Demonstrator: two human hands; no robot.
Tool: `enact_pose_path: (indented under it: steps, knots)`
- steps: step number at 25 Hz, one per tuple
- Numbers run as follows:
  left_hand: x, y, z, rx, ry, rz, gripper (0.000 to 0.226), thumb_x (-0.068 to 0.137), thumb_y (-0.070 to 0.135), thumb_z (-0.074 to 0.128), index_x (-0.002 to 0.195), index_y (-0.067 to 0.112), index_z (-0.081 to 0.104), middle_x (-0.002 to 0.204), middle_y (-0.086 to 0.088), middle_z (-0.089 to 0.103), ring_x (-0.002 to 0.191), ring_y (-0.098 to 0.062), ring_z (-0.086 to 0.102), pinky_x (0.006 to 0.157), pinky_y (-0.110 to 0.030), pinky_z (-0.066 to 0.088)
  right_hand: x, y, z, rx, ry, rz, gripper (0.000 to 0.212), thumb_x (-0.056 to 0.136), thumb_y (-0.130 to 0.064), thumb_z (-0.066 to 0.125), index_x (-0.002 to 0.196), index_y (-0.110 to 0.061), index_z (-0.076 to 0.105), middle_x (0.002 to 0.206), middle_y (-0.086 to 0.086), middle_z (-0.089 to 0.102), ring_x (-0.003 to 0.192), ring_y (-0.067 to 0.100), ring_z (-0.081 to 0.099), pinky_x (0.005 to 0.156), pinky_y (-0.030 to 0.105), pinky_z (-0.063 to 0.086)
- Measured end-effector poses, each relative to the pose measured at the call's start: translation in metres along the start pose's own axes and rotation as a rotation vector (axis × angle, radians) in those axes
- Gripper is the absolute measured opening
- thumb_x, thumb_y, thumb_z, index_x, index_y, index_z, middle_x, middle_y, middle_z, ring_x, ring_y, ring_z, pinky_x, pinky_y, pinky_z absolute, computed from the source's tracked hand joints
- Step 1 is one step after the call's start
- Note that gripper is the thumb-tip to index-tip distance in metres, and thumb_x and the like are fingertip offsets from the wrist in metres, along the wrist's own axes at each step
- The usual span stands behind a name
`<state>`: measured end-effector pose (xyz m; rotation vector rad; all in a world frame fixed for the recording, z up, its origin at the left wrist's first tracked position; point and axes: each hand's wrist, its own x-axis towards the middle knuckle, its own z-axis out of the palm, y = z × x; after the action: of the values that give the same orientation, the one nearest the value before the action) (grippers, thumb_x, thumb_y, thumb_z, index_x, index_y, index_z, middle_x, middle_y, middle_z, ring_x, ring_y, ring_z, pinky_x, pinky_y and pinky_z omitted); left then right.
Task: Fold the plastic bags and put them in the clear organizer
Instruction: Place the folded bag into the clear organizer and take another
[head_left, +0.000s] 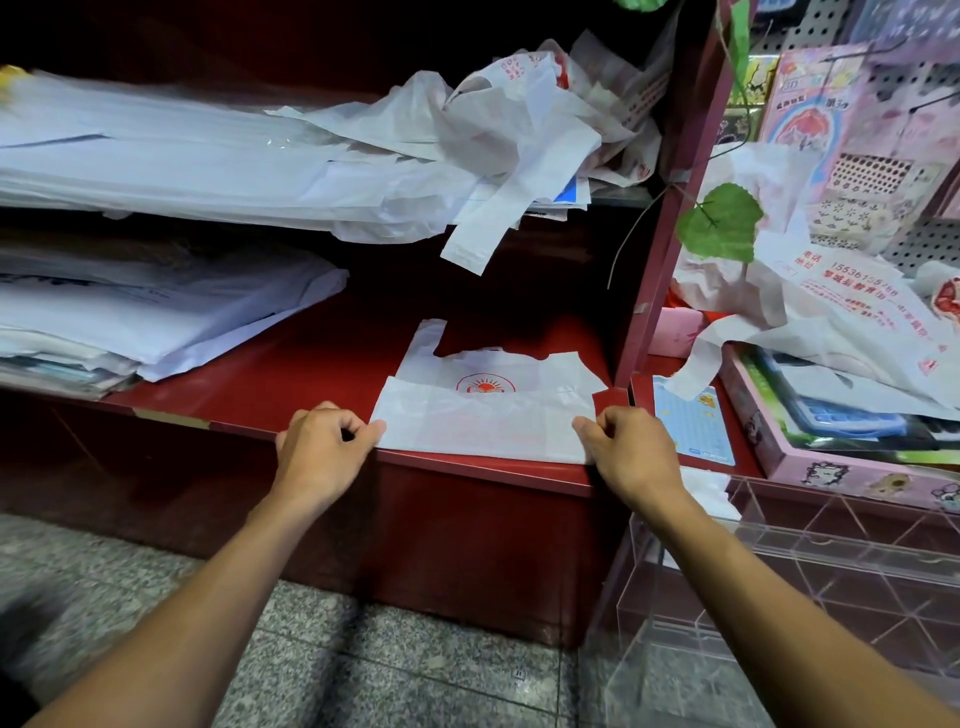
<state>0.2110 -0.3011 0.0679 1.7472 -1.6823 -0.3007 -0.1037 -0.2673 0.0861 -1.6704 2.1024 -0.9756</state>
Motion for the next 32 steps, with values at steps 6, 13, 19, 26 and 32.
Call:
enact_pose_path:
  steps: [6,13,19,26,32]
  knots:
    - [-0.003,0.015,-0.004,0.094,0.001,-0.063,0.039,0.084,0.046,0.072,0.057,0.02,0.06,0.084,0.007,0.054,0.103,-0.024,0.049,0.086,-0.041,0.028,0.0,-0.006,0.006,-0.164,0.049,0.045,0.039,0.093,-0.041,0.059,0.067,-0.013,0.053,0.067,0.005,0.059,0.069,0.03,0.057,0.065,0.034,0.045]
    - [-0.003,0.025,-0.007,0.174,-0.036,-0.141,0.039,0.085,0.047,0.071,0.059,0.019,0.06,0.096,0.003,0.054,0.11,-0.028,0.047,0.091,-0.044,0.029,0.001,-0.011,0.006,-0.173,0.051,0.066,0.016,0.088,-0.026,0.061,0.087,-0.011,0.056,0.08,0.004,0.065,0.078,0.028,0.06,0.073,0.038,0.051]
    - [0.001,0.031,-0.004,0.226,-0.056,0.198,0.04,0.088,0.028,0.064,0.127,0.027,0.054,0.145,0.002,0.043,0.136,-0.023,0.036,0.109,-0.044,0.024,-0.006,-0.014,0.002,-0.141,0.077,-0.023,0.032,0.086,-0.025,0.06,0.114,-0.016,0.046,0.106,0.003,0.056,0.094,0.027,0.056,0.082,0.043,0.049]
    - [-0.007,0.045,0.023,0.166,-0.504,0.394,0.052,0.097,0.019,0.044,0.145,0.036,0.038,0.162,0.009,0.02,0.151,-0.009,0.006,0.123,-0.045,0.002,-0.011,-0.022,0.006,-0.503,-0.23,-0.307,0.042,0.094,-0.028,0.041,0.136,-0.025,0.042,0.141,0.0,0.046,0.121,0.029,0.045,0.098,0.046,0.034]
    - [-0.006,0.042,0.025,0.143,-0.446,0.395,0.032,0.099,0.032,0.04,0.129,0.038,0.044,0.151,0.013,0.038,0.144,-0.009,0.023,0.115,-0.038,0.017,-0.009,-0.024,0.005,-0.601,-0.251,-0.263,0.041,0.095,-0.034,0.039,0.132,-0.02,0.048,0.13,0.006,0.045,0.116,0.028,0.043,0.098,0.043,0.035]
